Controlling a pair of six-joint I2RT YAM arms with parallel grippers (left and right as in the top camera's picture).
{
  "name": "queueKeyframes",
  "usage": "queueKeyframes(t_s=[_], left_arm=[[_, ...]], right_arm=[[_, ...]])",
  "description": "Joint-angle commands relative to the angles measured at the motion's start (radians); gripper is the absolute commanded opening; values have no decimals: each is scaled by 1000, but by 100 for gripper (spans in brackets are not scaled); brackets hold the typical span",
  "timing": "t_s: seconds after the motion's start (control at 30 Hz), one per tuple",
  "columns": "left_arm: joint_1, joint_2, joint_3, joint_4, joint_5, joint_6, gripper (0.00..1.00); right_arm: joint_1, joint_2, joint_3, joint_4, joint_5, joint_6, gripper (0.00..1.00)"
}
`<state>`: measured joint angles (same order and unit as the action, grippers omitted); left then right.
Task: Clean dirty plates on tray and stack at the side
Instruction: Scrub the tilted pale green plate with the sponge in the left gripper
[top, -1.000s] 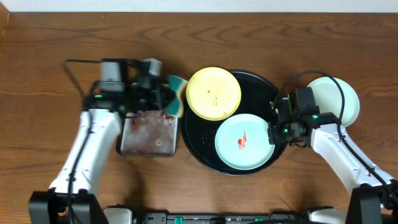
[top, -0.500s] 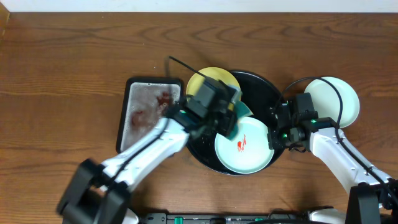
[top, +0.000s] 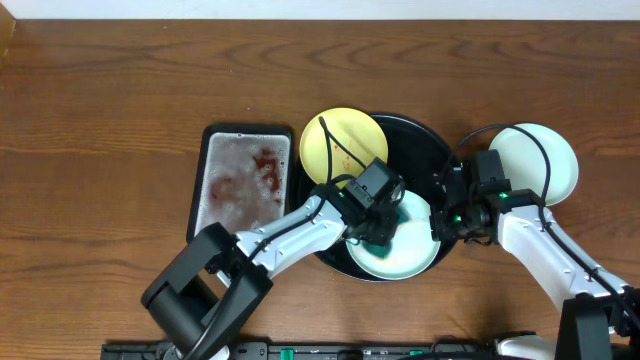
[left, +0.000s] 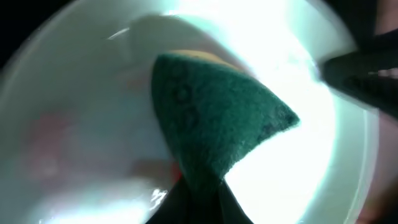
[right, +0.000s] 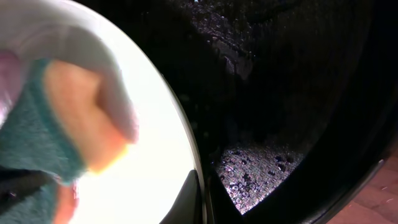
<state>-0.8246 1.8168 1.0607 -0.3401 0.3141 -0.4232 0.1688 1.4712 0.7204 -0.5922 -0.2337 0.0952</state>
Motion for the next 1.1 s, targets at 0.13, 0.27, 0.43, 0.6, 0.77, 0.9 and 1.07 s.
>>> queueKeyframes(t_s=[0.13,0.27,0.43,0.6,0.77,0.9,1.07], left_arm=[[36,-35,-3,-79,-214,-16,7],[18,-78,7,48,-145,-25,7],[-19,-55,5,117,-143,-124,8],[-55,8,5,122,-142,-166,7],[-71,31,5,65,-145,-119,7],[-50,3,6,-82,-281,-101,7],[-22,-90,6,-85,-307,-71,7]], right_arm=[[9,2,-1,6,-3,9,1],[9,2,-1,6,-3,10,1],[9,2,-1,6,-3,9,1],[9,2,-1,6,-3,10,1],[9,2,-1,5,-3,9,1],[9,2,-1,6,-3,10,1],[8,2,-1,9,-2,10,1]])
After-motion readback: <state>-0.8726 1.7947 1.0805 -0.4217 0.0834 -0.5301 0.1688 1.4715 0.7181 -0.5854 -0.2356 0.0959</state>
